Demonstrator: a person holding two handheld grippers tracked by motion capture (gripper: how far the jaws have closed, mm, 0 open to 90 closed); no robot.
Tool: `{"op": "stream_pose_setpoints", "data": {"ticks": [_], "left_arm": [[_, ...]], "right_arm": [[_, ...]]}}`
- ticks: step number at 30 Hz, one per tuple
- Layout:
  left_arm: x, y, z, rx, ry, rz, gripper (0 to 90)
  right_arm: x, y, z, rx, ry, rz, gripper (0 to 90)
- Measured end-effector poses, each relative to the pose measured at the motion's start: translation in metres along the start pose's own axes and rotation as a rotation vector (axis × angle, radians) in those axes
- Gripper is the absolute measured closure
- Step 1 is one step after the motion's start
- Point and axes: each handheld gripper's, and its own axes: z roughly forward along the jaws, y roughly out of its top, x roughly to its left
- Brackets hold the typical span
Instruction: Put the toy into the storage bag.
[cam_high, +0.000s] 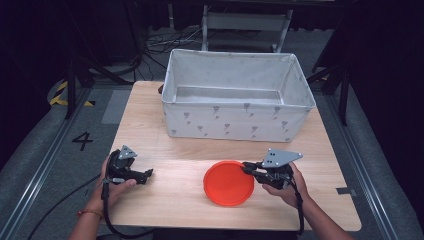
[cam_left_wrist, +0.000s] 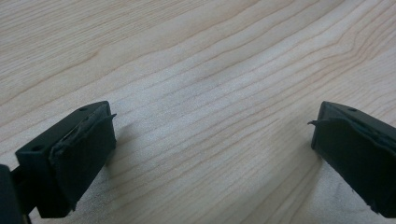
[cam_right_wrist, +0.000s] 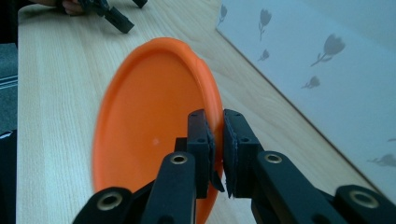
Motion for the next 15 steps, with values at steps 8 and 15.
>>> {"op": "stream_pose_setpoints", "data": {"ticks": [8, 15], "left_arm": [[0.0, 0.0, 0.0, -0.001, 0.001, -0.001, 0.2], [0.0, 0.0, 0.0, 0.001, 0.001, 0.0, 0.2]], "right_arm": [[0.003, 0.016, -0.01, 0.04, -0.034, -0.087, 82.5], [0.003, 0.03, -0.019, 0.066, -0.049, -0.149, 82.5]]}}
